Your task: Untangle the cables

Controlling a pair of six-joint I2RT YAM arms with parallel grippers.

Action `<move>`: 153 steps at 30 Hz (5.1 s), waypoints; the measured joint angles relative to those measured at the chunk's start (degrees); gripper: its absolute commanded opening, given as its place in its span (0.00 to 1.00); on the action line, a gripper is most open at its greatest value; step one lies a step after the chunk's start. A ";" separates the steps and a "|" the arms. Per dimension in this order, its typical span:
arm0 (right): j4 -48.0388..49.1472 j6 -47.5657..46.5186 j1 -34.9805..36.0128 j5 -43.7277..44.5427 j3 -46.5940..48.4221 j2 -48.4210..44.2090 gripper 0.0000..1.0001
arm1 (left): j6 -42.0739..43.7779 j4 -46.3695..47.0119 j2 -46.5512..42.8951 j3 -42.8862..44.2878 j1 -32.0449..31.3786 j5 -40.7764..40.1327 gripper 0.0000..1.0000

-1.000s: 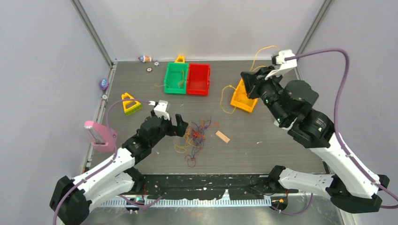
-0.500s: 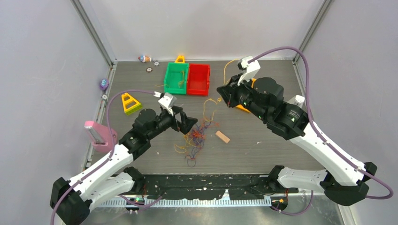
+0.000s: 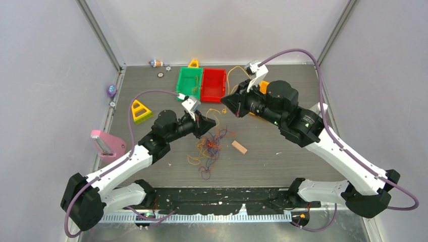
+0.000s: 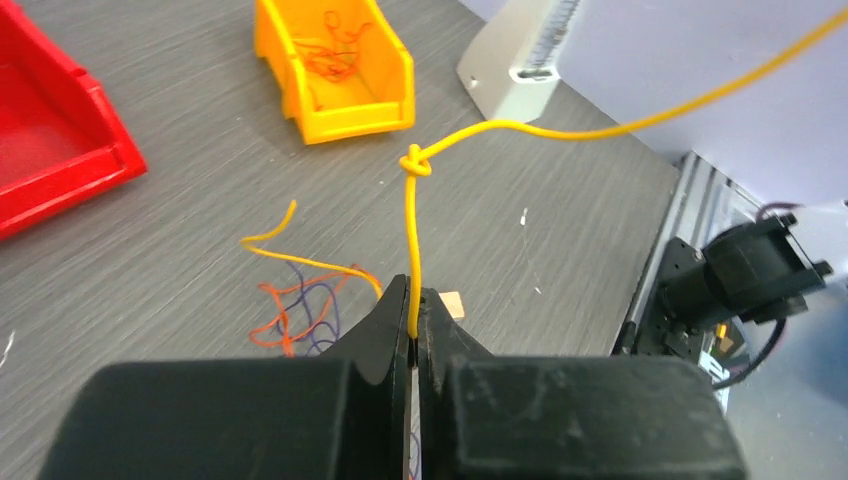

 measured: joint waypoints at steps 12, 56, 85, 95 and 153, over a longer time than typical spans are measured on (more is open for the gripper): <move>1.86 -0.98 -1.62 -1.44 6.34 20.20 0.05 | -6.60 -7.96 4.66 6.95 12.55 -7.45 0.00; 21.16 12.17 -16.28 -15.02 34.32 63.25 0.93 | -7.37 -30.38 38.71 44.33 32.22 -9.44 0.79; 19.50 3.28 -26.25 -12.76 -24.72 16.85 0.89 | -0.63 -37.59 45.48 52.70 23.26 -14.29 0.82; 28.37 2.89 -26.25 -11.32 -31.74 13.86 0.88 | -0.15 -44.24 61.40 70.44 23.30 -14.40 0.79; 28.02 2.86 -26.23 -12.50 -34.69 11.47 0.95 | 0.72 -40.06 34.03 43.91 20.81 -14.97 1.00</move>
